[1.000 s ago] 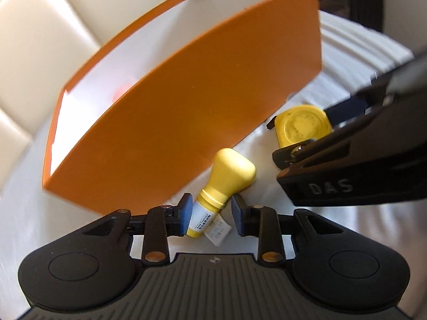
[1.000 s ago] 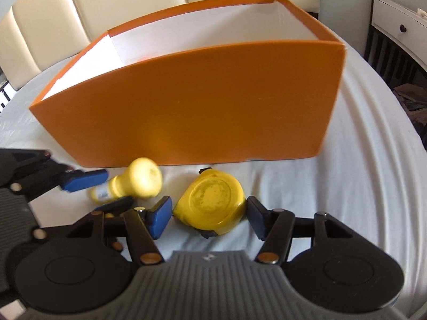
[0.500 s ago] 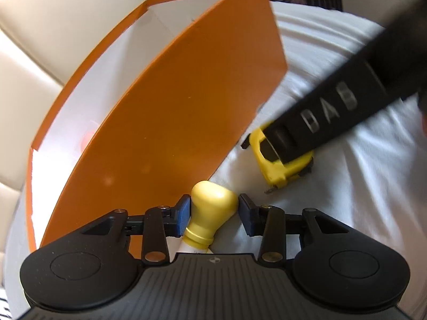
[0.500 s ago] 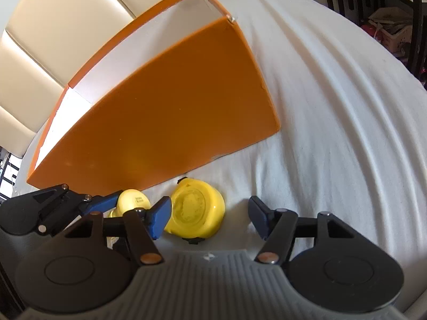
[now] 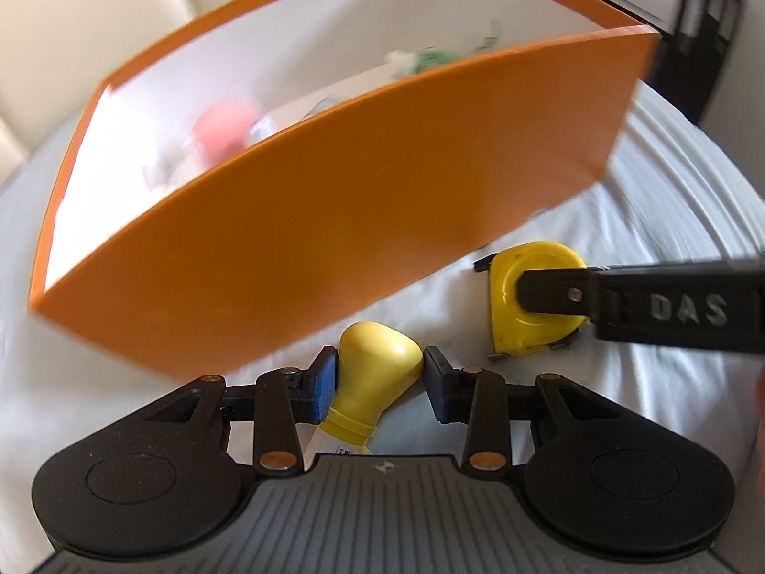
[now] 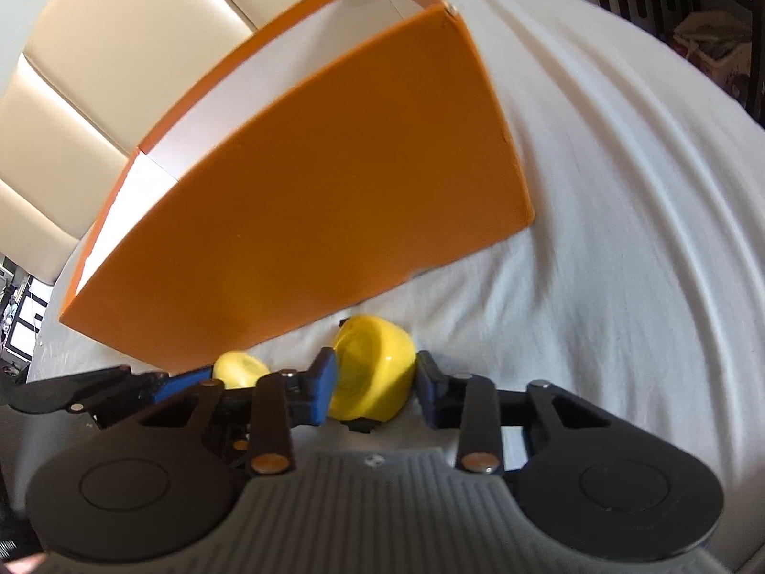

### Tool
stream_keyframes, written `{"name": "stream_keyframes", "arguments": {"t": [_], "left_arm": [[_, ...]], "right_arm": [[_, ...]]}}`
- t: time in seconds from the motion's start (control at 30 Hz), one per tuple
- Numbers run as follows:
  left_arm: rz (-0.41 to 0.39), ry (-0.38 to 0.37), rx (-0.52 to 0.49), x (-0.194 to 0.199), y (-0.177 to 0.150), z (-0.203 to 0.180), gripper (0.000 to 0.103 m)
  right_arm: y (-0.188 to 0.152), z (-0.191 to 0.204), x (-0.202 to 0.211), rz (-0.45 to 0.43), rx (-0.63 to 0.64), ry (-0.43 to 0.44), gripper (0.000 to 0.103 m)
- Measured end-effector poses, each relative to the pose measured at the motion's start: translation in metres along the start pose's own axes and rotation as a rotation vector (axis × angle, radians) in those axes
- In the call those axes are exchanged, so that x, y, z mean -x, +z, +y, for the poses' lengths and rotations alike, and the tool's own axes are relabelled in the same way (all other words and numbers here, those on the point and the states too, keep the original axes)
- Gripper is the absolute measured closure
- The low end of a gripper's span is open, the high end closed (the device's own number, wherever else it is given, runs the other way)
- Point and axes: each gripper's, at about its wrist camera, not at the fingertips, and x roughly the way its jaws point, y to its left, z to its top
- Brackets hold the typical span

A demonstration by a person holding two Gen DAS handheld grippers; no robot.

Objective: Organize rigid objects
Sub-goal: 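Grasp the yellow bottle with the left tool while the right tool grasps the yellow tape measure, then lift the yellow bottle with the left tool while the right tool carries the tape measure over the box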

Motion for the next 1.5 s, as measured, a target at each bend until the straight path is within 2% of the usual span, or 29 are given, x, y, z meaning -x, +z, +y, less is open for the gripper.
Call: {"name": "stream_keyframes", "arguments": {"t": [0.1,0.3,0.33,0.4,0.63,0.73,0.83,1.0,1.13,1.23,1.4,1.5], "left_arm": [[0.013,-0.017,0.067,0.000,-0.002,0.011,0.059],[-0.015,-0.031,0.145,0.010,-0.012,0.031,0.061],[-0.020,-0.033,0.170,0.009,-0.033,0.032,0.061],[-0.030,-0.050,0.218,0.005,-0.038,0.041,0.061],[-0.124,-0.063,0.319,0.023,-0.040,0.038,0.061],[-0.168,-0.068,0.335,0.042,-0.040,0.040,0.061],[-0.217,-0.070,0.346,0.043,-0.028,0.045,0.061],[-0.296,-0.098,0.361,0.068,-0.015,0.057,0.061],[-0.340,-0.135,0.374,0.082,-0.002,0.074,0.061],[-0.359,-0.161,0.391,0.075,0.020,0.090,0.061],[-0.388,-0.135,0.362,0.070,0.051,0.105,0.061],[-0.381,-0.145,0.365,0.058,0.070,0.111,0.061]], "right_arm": [[-0.003,0.004,-0.002,0.003,0.027,0.003,0.072],[0.001,-0.003,-0.001,0.007,0.009,0.017,0.072],[0.002,-0.007,0.001,0.005,0.018,0.014,0.072],[-0.001,-0.001,0.004,-0.008,0.053,0.006,0.073],[-0.007,0.008,0.031,-0.091,0.154,0.003,0.083],[-0.008,0.006,0.042,-0.105,0.159,-0.003,0.084],[-0.007,0.013,0.060,-0.150,0.197,0.003,0.084],[-0.001,0.029,0.095,-0.229,0.279,0.044,0.084],[0.014,0.038,0.110,-0.234,0.315,0.085,0.084],[0.030,0.037,0.122,-0.242,0.326,0.115,0.084],[0.064,0.048,0.123,-0.267,0.368,0.091,0.084],[0.089,0.053,0.106,-0.237,0.387,0.088,0.084]]}}
